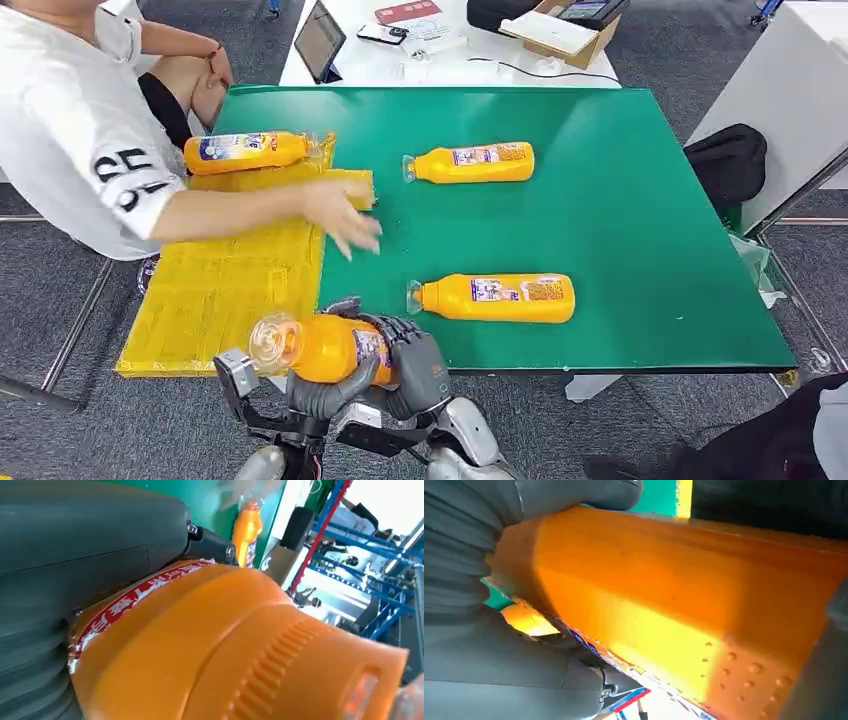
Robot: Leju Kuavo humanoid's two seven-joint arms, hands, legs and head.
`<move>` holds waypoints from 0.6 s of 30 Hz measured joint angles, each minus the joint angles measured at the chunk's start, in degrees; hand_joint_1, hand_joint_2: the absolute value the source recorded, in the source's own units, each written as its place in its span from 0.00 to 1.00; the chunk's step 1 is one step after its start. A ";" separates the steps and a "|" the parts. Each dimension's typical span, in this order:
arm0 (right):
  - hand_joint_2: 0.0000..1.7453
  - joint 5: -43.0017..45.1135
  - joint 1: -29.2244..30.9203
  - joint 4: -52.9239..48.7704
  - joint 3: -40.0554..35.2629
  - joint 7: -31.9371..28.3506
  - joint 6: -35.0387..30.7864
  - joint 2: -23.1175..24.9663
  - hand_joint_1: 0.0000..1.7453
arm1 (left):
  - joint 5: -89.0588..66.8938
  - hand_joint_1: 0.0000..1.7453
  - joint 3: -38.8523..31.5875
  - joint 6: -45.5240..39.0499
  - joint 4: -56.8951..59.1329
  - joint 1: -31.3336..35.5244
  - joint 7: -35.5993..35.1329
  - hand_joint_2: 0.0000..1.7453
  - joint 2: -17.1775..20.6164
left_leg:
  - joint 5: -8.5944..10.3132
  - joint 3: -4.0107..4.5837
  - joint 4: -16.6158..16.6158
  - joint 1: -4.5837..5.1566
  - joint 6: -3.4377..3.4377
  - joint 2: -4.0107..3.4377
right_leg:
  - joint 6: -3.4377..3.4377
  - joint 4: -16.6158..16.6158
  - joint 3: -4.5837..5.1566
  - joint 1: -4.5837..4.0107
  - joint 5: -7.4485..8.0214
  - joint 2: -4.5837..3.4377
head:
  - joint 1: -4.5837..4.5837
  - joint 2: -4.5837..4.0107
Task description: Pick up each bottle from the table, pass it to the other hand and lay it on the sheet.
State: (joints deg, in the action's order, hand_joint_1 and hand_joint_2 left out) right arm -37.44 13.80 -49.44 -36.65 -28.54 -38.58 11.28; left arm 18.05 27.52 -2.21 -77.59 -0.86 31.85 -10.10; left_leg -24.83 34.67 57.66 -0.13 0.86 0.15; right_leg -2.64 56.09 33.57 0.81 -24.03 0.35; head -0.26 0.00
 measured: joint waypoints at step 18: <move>1.00 1.01 1.22 1.22 -1.14 0.00 0.72 0.92 0.42 | 0.04 1.00 -0.09 -3.23 -0.90 0.00 1.68 1.00 -0.31 | 0.00 0.01 0.00 0.00 0.00 0.00 | 0.00 0.00 0.00 0.00 0.00 0.00 | 0.00 0.00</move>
State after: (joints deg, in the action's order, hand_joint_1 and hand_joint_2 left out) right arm -36.44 15.02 -48.22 -37.79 -28.55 -37.86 12.20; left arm 18.10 27.43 -5.44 -78.49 -0.86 33.53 -10.40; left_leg -24.83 34.68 57.66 -0.13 0.86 0.15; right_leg -2.65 56.09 33.58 0.82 -24.03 0.35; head -0.26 0.00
